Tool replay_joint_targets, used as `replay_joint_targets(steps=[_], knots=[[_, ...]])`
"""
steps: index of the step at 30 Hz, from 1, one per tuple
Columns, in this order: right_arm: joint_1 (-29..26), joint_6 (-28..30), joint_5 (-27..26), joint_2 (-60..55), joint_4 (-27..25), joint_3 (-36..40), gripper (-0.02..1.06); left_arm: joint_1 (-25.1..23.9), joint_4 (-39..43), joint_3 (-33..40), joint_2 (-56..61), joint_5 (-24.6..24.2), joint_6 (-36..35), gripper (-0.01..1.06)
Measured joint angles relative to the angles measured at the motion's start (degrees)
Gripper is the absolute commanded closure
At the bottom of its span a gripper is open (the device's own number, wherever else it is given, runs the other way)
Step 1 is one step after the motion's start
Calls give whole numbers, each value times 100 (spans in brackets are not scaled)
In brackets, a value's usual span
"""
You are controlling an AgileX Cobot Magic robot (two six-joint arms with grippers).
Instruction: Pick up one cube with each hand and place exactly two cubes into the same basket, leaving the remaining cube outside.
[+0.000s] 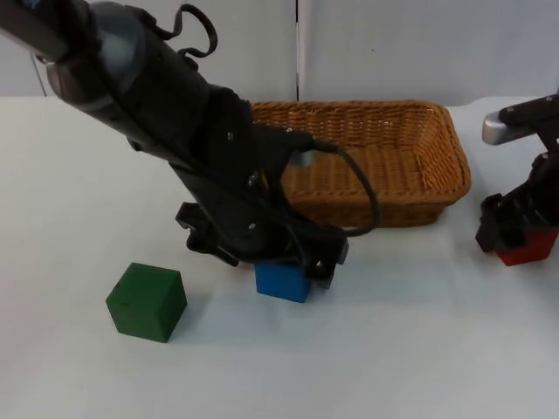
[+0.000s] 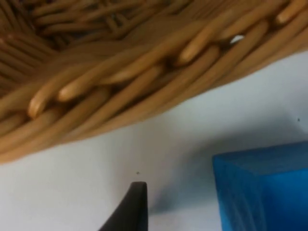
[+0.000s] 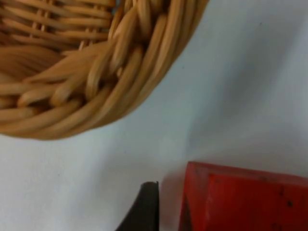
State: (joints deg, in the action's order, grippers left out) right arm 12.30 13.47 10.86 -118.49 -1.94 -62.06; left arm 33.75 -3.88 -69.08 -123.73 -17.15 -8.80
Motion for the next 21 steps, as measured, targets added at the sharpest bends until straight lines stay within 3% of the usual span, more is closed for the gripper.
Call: replay_joint_targets(steps=[5, 9, 11, 13, 14, 16, 19, 21], knots=[[0, 0, -10, -24, 0, 0, 25, 0, 22, 0, -14, 14, 0, 6], [0, 0, -10, -34, 0, 0, 45, 0, 22, 0, -14, 14, 0, 13], [0, 0, -10, -34, 0, 0, 67, 0, 22, 0, -14, 14, 0, 27], [0, 0, -10, -34, -13, 0, 87, 0, 22, 0, -14, 4, 0, 48], [0, 0, -10, -34, -13, 0, 87, 0, 22, 0, -14, -9, 0, 48], [0, 0, 1, -34, -2, 0, 105, 0, 31, 0, -14, -61, -13, 68], [0, 0, 131, 14, -2, 0, 105, 0, 31, -13, -14, -142, -13, 105], [0, 0, 234, 101, -2, 0, 105, 0, 31, -22, -14, -193, -13, 105]])
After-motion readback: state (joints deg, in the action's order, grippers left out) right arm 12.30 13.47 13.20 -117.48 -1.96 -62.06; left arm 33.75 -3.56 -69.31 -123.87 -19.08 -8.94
